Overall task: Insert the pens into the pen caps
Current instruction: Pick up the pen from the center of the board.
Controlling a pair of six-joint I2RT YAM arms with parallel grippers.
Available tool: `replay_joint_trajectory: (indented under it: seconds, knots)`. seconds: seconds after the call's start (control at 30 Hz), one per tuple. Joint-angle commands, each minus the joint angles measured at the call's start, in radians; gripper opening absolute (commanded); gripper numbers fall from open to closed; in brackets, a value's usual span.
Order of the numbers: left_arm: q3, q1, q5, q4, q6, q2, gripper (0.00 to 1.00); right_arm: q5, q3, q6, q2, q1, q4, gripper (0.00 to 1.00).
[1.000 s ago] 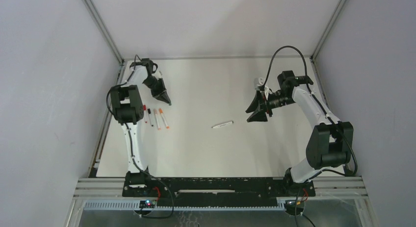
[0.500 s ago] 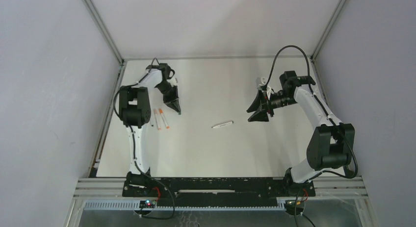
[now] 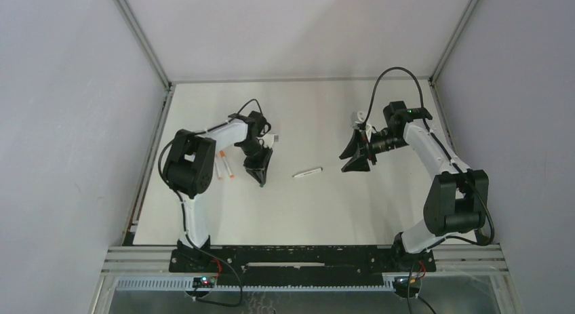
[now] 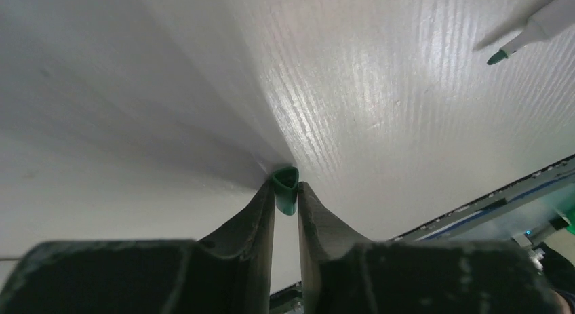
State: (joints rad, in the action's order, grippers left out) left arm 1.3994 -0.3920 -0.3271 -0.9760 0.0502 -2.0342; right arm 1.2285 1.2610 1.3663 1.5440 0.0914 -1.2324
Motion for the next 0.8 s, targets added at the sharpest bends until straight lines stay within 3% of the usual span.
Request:
replay_joint_trajectory:
  seconds: [0.0, 0.33, 0.63, 0.77]
  knots:
    - [-0.061, 0.001, 0.022, 0.162, -0.032, 0.102, 0.25, -0.035, -0.037, 0.000, -0.039, 0.042, 0.071, 0.58]
    - [-0.139, 0.006, -0.018, 0.341, 0.061, 0.341, 0.35, -0.258, -0.057, -0.075, -0.001, 0.193, 0.282, 0.58]
    - [-0.334, 0.041, 0.142, 0.570, 0.126, 0.738, 0.36, -0.546, -0.053, -0.172, 0.109, 0.396, 0.514, 0.62]
    - [-0.391, 0.064, 0.187, 0.646, 0.152, 0.889, 0.42, -0.623, -0.038, -0.174, 0.168, 0.458, 0.569, 0.62]
